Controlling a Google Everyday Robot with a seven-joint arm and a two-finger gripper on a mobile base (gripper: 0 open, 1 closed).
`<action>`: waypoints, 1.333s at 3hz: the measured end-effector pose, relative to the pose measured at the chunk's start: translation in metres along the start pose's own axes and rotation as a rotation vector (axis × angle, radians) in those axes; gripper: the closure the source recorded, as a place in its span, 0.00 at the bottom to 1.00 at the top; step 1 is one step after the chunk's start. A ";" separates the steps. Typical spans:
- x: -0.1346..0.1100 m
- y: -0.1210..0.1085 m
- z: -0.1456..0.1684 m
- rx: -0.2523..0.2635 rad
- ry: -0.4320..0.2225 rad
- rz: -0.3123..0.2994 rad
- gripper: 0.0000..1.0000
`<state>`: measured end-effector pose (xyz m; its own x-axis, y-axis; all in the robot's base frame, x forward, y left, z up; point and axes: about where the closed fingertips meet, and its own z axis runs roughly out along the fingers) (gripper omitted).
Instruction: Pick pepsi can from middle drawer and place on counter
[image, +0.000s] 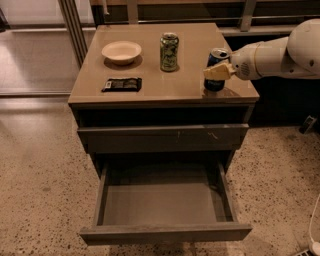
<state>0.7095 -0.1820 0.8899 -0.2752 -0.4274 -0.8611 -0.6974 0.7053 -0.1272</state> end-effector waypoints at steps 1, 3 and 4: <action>0.010 -0.006 0.003 0.002 0.025 0.078 1.00; 0.019 -0.010 0.009 -0.003 -0.001 0.064 1.00; 0.024 -0.013 0.013 -0.013 -0.006 0.048 0.81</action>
Offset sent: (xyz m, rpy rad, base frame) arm 0.0040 -0.0163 -0.0124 0.0486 0.0814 -0.0707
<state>0.7208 -0.1940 0.8646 -0.3044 -0.3904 -0.8689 -0.6924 0.7171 -0.0796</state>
